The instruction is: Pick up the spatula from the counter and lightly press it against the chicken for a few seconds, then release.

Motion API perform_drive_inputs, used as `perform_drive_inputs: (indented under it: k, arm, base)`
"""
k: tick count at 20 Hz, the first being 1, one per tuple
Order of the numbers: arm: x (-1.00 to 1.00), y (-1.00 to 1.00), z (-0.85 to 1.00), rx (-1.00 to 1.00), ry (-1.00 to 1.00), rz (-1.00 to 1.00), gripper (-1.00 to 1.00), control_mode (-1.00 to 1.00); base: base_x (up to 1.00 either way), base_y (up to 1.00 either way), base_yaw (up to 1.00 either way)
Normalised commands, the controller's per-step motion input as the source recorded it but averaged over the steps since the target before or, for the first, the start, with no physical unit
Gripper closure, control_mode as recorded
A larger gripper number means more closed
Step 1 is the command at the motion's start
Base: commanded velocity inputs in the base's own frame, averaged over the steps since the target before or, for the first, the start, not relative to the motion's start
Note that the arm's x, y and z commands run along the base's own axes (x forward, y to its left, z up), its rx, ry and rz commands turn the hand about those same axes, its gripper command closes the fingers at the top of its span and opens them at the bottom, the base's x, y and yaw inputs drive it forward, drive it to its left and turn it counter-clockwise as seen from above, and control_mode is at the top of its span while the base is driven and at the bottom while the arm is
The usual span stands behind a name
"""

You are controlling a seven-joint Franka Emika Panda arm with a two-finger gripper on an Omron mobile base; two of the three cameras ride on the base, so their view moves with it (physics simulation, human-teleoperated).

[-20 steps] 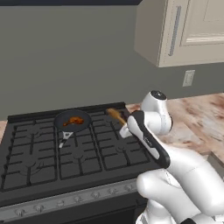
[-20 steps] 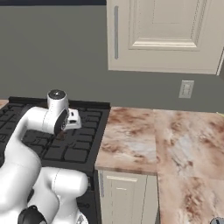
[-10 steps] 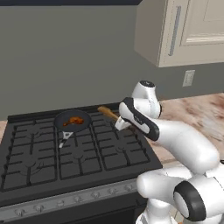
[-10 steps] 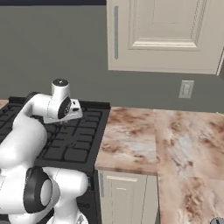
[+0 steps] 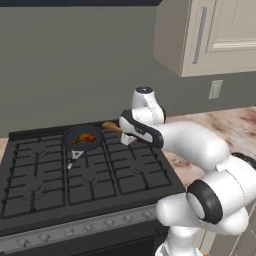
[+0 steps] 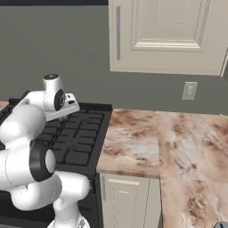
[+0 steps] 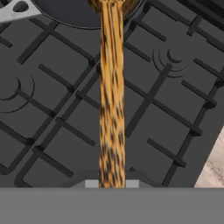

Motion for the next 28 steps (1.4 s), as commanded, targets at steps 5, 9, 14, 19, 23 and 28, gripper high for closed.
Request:
perform_drive_inputs:
  k: [5, 9, 14, 19, 23, 28]
  arm:
    - [0.42, 0.17, 0.00, -0.10, 0.00, 0.08, 1.00, -1.00]
    - [0.41, 0.12, 0.00, -0.08, 0.00, 0.10, 1.00, -1.00]
    - [0.41, 0.10, -0.03, -0.07, 0.00, 0.10, 1.00, -1.00]
    - [0.42, 0.13, -0.09, -0.06, 0.00, 0.11, 1.00, -1.00]
    - [0.43, 0.20, -0.19, -0.05, 0.00, 0.12, 1.00, -1.00]
    - [0.36, 0.09, -0.19, 0.00, 0.00, 0.12, 1.00, -1.00]
  base:
    - [0.00, 0.00, 0.00]
    - [0.00, 0.00, 0.00]
    - [0.00, 0.00, 0.00]
    - [0.00, 0.00, 0.00]
    - [0.00, 0.00, 0.00]
    - [0.00, 0.00, 0.00]
